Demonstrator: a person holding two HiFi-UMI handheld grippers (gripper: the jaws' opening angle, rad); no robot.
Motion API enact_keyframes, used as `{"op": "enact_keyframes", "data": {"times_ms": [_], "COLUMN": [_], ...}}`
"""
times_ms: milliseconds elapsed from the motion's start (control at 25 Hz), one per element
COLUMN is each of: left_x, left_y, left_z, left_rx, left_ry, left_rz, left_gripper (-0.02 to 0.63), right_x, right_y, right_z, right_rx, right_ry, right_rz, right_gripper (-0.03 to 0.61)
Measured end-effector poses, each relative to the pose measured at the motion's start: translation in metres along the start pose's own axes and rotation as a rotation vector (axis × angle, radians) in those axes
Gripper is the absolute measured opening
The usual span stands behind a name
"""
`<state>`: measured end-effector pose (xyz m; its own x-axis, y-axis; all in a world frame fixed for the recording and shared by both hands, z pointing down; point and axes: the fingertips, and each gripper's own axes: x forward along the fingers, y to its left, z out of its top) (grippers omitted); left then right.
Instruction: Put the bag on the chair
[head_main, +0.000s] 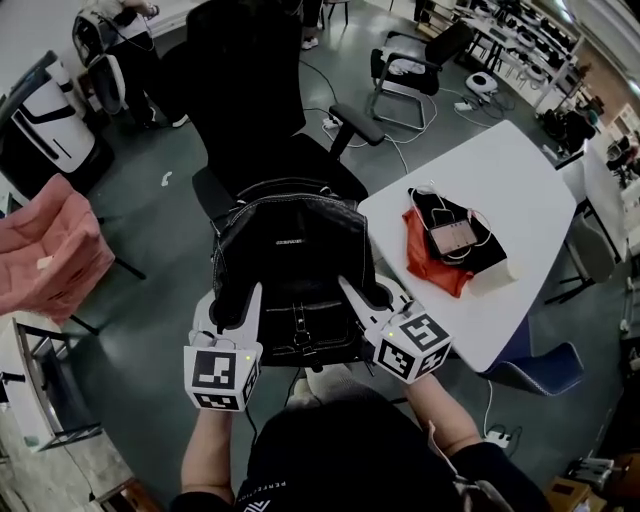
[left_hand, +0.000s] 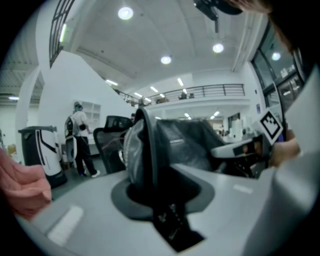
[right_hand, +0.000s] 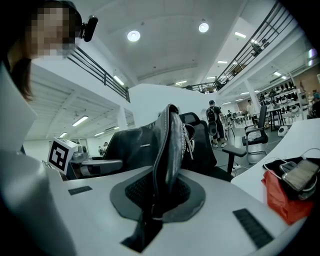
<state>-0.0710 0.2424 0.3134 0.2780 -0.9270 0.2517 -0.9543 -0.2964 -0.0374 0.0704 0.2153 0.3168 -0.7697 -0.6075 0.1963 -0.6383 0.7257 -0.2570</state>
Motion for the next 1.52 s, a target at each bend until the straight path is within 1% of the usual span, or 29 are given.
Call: {"op": "enact_keyframes", "data": {"times_ms": [240, 480, 640, 760, 960, 1120, 1320, 1520], "left_x": [0.047, 0.107, 0.123, 0.137, 0.173, 0.193, 0.222, 0.267], "left_y": [0.016, 0.031, 0.037, 0.039, 0.040, 0.053, 0.072, 0.102], "left_z": [0.014, 0.047, 0.050, 0.049, 0.064, 0.073, 0.071, 0.067], "left_rx": [0.025, 0.057, 0.083, 0.087, 0.096, 0.096, 0.095, 0.081], "left_ry": [0.002, -0.001, -0.008, -0.021, -0.029, -0.028, -0.023, -0.007], "left_rz": [0.040, 0.057, 0.066, 0.070, 0.064, 0.058, 0.041, -0.006], "left_gripper": [0.102, 0.103, 0.103, 0.103, 0.103, 0.103, 0.103, 0.103], "right_x": [0.035, 0.068, 0.080, 0.088, 0.101, 0.118, 0.146, 0.187], "right_y": [-0.039, -0.088, -0.101, -0.113, -0.144, -0.157, -0.174, -0.200], "right_z": [0.018, 0.054, 0.056, 0.057, 0.074, 0.085, 0.086, 0.088], "right_rx": [0.002, 0.004, 0.008, -0.008, -0.016, -0.015, -0.004, 0.012], "right_ry": [-0.002, -0.031, -0.056, -0.066, -0.077, -0.076, -0.072, -0.051], "right_rz": [0.007, 0.006, 0.013, 0.011, -0.003, -0.012, -0.027, -0.071], "right_gripper": [0.028, 0.028, 0.028, 0.028, 0.028, 0.028, 0.028, 0.029]}}
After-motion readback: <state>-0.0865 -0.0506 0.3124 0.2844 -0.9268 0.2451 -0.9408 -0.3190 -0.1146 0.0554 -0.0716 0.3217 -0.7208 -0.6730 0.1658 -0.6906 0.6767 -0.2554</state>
